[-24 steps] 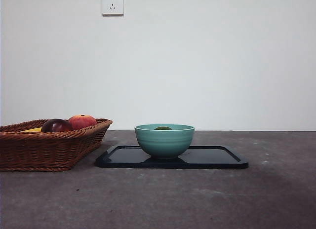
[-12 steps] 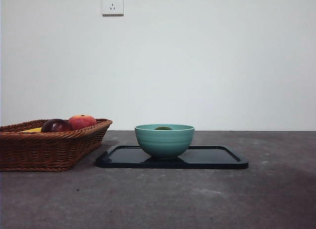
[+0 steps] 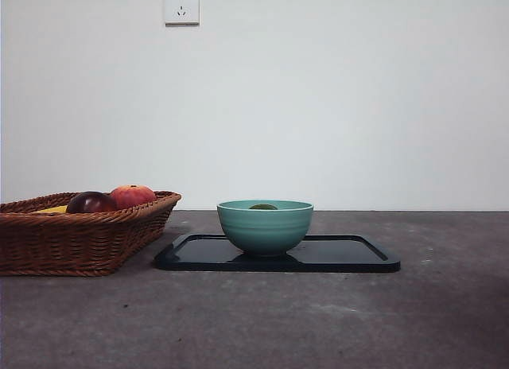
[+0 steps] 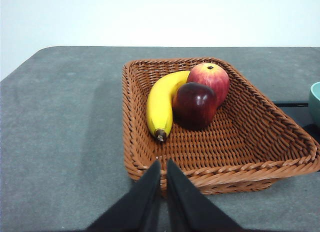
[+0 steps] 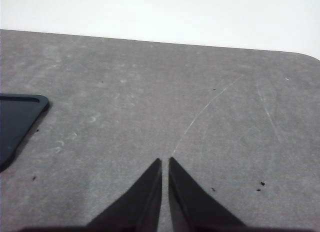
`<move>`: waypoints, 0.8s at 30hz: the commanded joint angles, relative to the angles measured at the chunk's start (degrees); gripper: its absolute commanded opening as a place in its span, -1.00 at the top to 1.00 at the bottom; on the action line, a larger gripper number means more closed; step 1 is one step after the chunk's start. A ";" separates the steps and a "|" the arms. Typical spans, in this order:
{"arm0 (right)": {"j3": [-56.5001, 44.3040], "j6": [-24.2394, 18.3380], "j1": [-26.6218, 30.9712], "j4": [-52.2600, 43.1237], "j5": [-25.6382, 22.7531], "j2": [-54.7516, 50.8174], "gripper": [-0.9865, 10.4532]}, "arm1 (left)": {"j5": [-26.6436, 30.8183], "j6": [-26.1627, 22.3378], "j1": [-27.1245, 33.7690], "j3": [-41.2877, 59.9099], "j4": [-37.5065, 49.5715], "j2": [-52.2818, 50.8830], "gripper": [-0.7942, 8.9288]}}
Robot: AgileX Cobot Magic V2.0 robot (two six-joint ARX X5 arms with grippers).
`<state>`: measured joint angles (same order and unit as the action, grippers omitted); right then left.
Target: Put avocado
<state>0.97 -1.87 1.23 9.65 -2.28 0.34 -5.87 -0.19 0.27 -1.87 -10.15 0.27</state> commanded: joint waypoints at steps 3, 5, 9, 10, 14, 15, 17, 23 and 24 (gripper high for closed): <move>-0.35 -0.33 0.09 0.50 0.85 -0.13 0.79 | -0.37 -0.63 0.09 1.22 -0.39 -0.09 0.80; -0.35 -0.28 0.09 0.39 0.81 -0.13 0.79 | -0.37 -0.61 0.09 1.22 -0.37 -0.09 0.80; -0.33 -0.28 0.09 -0.70 0.79 -0.13 0.79 | -0.37 -0.61 0.09 1.22 -0.39 -0.09 0.80; -0.33 -0.28 0.09 -0.72 0.81 -0.13 0.79 | -0.37 -0.61 0.09 1.22 -0.39 -0.09 0.80; -0.33 -0.28 0.09 -0.66 0.81 -0.13 0.79 | -0.37 -0.61 0.09 1.22 -0.39 -0.09 0.80; -0.33 -0.28 0.09 -0.66 0.79 -0.13 0.79 | -0.37 -0.61 0.09 1.22 -0.39 -0.09 0.80; -0.33 -0.28 0.09 -0.66 0.79 -0.13 0.79 | -0.37 -0.61 0.09 1.22 -0.39 -0.09 0.80; -0.33 -0.28 0.09 -0.66 0.79 -0.13 0.79 | -0.37 -0.61 0.09 1.22 -0.39 -0.09 0.80; -0.33 -0.28 0.09 -0.66 0.79 -0.13 0.79 | -0.37 -0.61 0.09 1.22 -0.37 -0.09 0.80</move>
<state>0.97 -1.85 1.23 9.52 -1.52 0.34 -5.87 -0.19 0.27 -1.87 -10.15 0.25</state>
